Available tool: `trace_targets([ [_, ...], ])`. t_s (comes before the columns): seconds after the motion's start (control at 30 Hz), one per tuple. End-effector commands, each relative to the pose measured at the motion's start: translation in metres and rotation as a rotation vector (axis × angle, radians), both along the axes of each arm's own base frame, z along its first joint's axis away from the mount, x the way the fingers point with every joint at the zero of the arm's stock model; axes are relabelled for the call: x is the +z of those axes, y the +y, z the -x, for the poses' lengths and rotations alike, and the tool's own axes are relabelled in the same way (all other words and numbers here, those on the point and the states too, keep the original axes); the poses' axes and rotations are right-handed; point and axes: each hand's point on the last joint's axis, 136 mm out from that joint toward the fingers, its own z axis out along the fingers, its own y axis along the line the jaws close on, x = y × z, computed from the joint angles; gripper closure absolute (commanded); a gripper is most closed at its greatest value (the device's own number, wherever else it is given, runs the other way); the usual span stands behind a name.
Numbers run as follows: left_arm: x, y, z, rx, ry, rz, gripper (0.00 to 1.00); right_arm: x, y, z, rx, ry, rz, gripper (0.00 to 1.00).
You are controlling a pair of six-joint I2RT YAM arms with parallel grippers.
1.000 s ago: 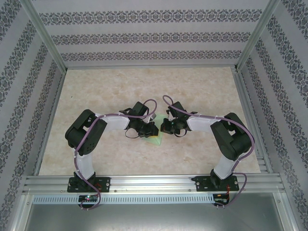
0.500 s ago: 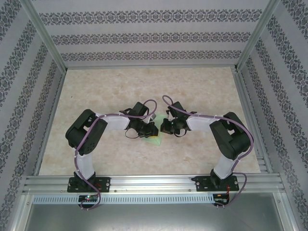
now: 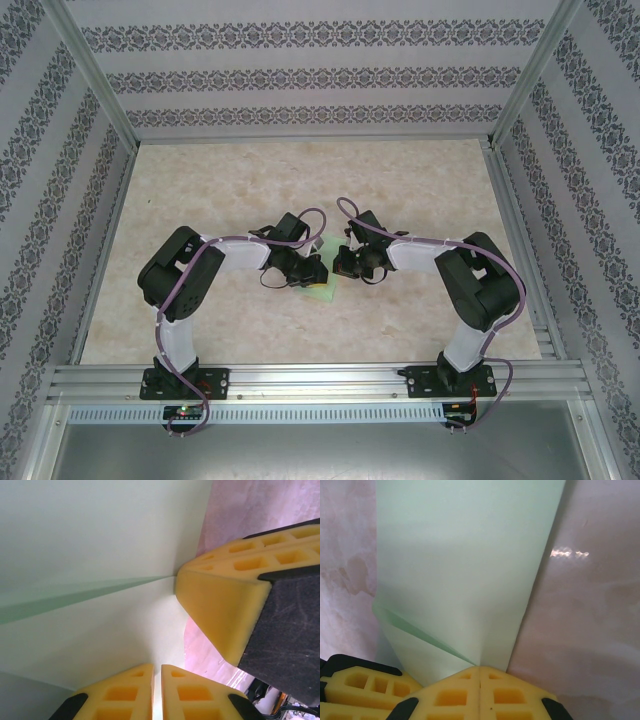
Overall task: Fold a paper plane with a square sheet of paper (pick it up from the middle)
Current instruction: Fold the triangle a second time at the center of the table.
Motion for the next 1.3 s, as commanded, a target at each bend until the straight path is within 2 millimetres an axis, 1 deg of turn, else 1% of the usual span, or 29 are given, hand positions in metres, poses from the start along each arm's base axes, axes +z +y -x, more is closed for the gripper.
trace_targets([
  [0.0, -0.012, 0.004, 0.009, -0.013, 0.024, -0.05, 0.87, -0.005, -0.003, -0.003, 0.013, -0.003, 0.027, 0.95],
  [0.13, -0.015, 0.007, 0.012, -0.006, 0.042, -0.074, 0.87, 0.0, -0.003, -0.004, 0.012, -0.008, 0.023, 0.92],
  [0.3, -0.021, 0.014, 0.015, 0.004, 0.053, -0.118, 0.87, 0.023, -0.003, -0.009, 0.004, -0.049, 0.015, 0.82],
  [0.4, -0.023, 0.016, 0.015, 0.012, 0.057, -0.136, 0.88, 0.037, -0.006, -0.012, -0.011, -0.085, 0.018, 0.8],
  [0.47, -0.023, 0.016, 0.015, 0.015, 0.057, -0.138, 0.88, 0.041, -0.007, -0.011, -0.012, -0.095, 0.015, 0.8],
  [0.57, -0.025, 0.016, 0.015, 0.013, 0.061, -0.142, 0.88, 0.037, -0.005, -0.006, -0.002, -0.079, 0.011, 0.85],
  [0.7, -0.025, 0.016, 0.015, 0.013, 0.06, -0.142, 0.89, 0.03, 0.004, -0.001, 0.023, -0.059, -0.001, 0.91],
  [0.83, -0.024, 0.015, 0.015, 0.008, 0.058, -0.14, 0.89, 0.024, 0.014, 0.0, 0.043, -0.044, -0.005, 0.93],
  [0.93, -0.025, 0.015, 0.016, 0.006, 0.059, -0.142, 0.89, 0.018, 0.016, -0.001, 0.044, -0.029, 0.001, 0.94],
  [1.13, -0.023, 0.015, 0.015, 0.007, 0.056, -0.139, 0.89, 0.004, 0.01, 0.0, 0.036, -0.005, 0.045, 0.94],
  [1.27, -0.014, 0.011, 0.011, 0.002, 0.03, -0.12, 0.89, -0.006, -0.001, 0.005, 0.03, 0.01, 0.092, 0.94],
])
